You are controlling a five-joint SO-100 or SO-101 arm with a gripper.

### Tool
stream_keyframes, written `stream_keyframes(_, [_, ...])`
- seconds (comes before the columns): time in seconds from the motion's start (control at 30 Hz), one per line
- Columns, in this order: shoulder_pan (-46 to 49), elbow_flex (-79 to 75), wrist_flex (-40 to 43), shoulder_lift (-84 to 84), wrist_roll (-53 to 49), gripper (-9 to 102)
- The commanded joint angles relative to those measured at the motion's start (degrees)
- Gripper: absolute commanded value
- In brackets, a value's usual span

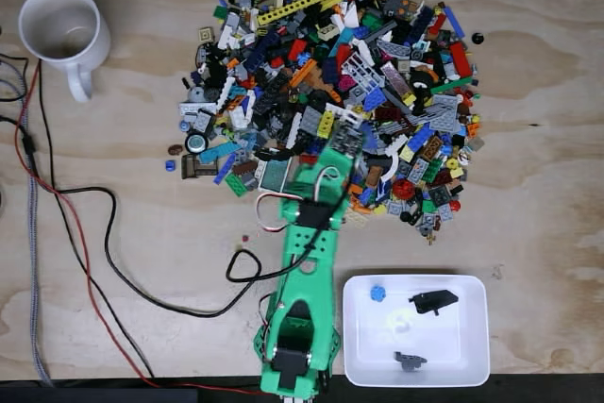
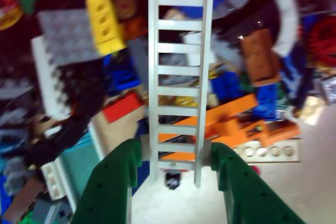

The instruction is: Find the closest Lego and put it in the bin.

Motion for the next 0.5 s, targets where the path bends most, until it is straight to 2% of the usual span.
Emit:
stream_keyframes(0.0, [23.82, -6.68, 6.42, 5.27, -2.02, 0])
stream_keyframes(0.2, [43.07, -5.8, 13.89, 13.54, -8.96, 0])
stream_keyframes(0.47, [50.19, -10.02, 34.89, 34.1, -16.44, 0])
